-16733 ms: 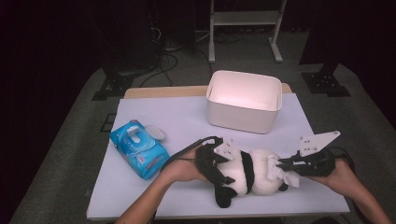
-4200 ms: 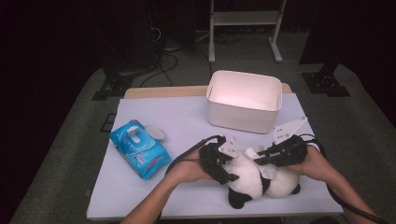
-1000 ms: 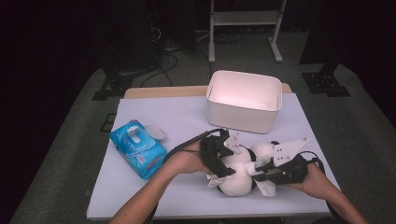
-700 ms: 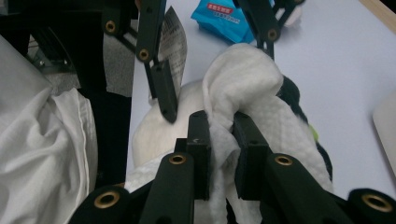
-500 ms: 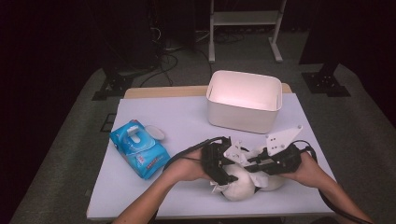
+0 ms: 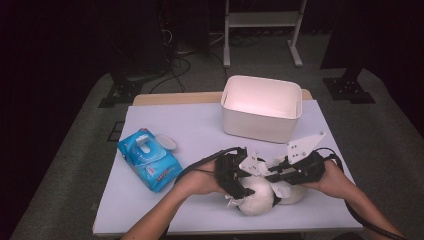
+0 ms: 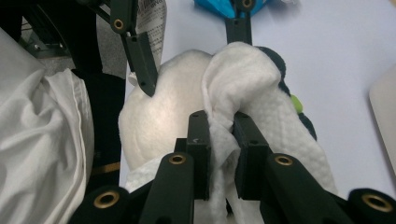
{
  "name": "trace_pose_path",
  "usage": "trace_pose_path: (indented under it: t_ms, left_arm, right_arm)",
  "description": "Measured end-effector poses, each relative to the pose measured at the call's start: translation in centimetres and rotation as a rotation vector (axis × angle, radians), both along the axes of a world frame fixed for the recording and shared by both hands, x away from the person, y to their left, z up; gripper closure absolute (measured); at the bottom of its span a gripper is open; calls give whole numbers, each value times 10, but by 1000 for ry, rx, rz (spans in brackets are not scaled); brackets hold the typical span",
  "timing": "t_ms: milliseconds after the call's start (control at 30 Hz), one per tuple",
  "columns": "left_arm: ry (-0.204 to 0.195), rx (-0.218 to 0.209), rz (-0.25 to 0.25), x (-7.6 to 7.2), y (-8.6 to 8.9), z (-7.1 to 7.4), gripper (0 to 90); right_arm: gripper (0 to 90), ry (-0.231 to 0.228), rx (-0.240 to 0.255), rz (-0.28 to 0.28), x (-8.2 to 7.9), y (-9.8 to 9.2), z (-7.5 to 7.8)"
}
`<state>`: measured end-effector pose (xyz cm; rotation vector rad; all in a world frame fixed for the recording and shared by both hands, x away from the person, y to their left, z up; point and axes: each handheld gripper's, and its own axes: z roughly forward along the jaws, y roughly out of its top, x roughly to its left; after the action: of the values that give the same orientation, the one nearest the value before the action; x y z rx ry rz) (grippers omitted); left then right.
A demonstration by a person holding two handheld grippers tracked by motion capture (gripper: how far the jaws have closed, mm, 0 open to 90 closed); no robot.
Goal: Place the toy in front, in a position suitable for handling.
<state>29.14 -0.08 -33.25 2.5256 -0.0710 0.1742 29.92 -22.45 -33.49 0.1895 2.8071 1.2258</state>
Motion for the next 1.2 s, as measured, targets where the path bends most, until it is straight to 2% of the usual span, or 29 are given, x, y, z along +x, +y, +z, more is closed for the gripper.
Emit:
trace_pose_path:
  t_ms: [133, 267, 367, 533, 633, 767, 867, 967, 1067, 1133, 1200]
  left_arm:
    - [-2, 4, -9, 0, -1, 2, 375]
    - [-7, -3, -18, 0, -2, 4, 375]
    - [-12, -8, -17, 3, -2, 6, 380]
    - [-23, -31, 2, 8, -6, 10, 374]
    - [4, -31, 4, 11, -8, 11, 367]
    - [61, -37, 8, 12, -6, 15, 325]
    - [87, -51, 39, 15, -4, 18, 262]
    - [146, -39, 42, 18, -6, 13, 210]
    - [192, -9, 24, 18, -13, 0, 188]
    - [196, -11, 10, 19, -14, -3, 207]
    - [182, -5, -7, 19, -13, -1, 310]
  right_arm:
    - [781, -4, -27, -51, 9, -13, 0]
    - [780, 44, -23, -76, 14, -22, -7]
    - [783, 57, -37, -81, 14, -23, -10]
    - [787, 93, -22, -119, 13, -32, -16]
    - [788, 94, -4, -133, 10, -36, -19]
    - [787, 79, 3, -137, 4, -34, -21]
    - [788, 75, 11, -120, -1, -32, -22]
    - [787, 61, 3, -94, -10, -28, -22]
    - [787, 63, 0, -83, -15, -27, -22]
    - [786, 68, 1, -77, -17, -27, -23]
    - [786, 61, 9, -73, -17, -28, -21]
